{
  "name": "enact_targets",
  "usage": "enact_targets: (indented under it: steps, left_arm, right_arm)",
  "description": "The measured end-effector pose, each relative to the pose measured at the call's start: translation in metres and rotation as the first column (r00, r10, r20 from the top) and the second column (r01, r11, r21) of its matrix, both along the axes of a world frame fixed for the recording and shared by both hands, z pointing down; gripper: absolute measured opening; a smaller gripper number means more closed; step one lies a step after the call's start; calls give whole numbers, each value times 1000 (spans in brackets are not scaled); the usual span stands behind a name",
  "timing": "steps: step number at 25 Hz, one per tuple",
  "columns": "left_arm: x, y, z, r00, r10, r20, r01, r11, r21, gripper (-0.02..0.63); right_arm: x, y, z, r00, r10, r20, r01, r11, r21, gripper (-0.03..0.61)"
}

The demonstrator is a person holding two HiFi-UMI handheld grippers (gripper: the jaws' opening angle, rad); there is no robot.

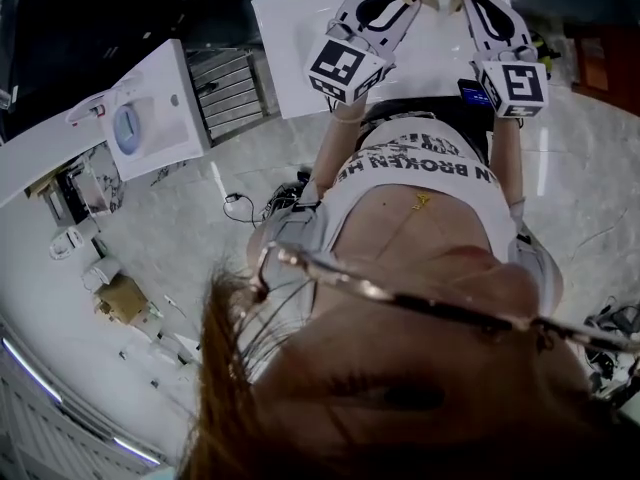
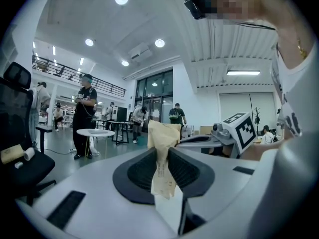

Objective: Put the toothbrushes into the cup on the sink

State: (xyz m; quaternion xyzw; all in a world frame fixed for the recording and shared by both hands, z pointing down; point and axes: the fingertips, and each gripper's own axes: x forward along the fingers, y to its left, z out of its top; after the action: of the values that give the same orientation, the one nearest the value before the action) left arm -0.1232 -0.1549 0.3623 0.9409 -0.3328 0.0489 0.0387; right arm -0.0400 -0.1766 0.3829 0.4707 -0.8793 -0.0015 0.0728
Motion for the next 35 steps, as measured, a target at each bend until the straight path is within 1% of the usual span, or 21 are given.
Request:
enact_targets:
  steps: [4,10,15,20,30,35]
  left_arm:
    - [3,-13,4,1000,-8,2,8,1000,-13,81]
    - [49,-38,-4,999,-48,9,48,998,-41,81]
    - [61,-50,6,997,-78,17,79,995,-60,81]
    - [72,-59,14,996,-86,30,88,994,-70,81]
    - [79,-66,28,993,-113,39,116,990,-86,81]
    - [77,-68,35,990,-132,51,137,985,-109,81]
  right_arm:
    - [4,-16,-3,1000,-7,-9,7,1000,10,44]
    - [54,-52,-16,999,-27,35,27,1000,-12,44]
    - [73,-69,-6,999,-41,30,42,999,-24,44]
    - [103,-84,2,1000,-12,24,12,999,-32,44]
    - [110,-102,21,999,-29,26,30,999,-36,45]
    - [114,-121,37,1000,-7,12,8,1000,-28,44]
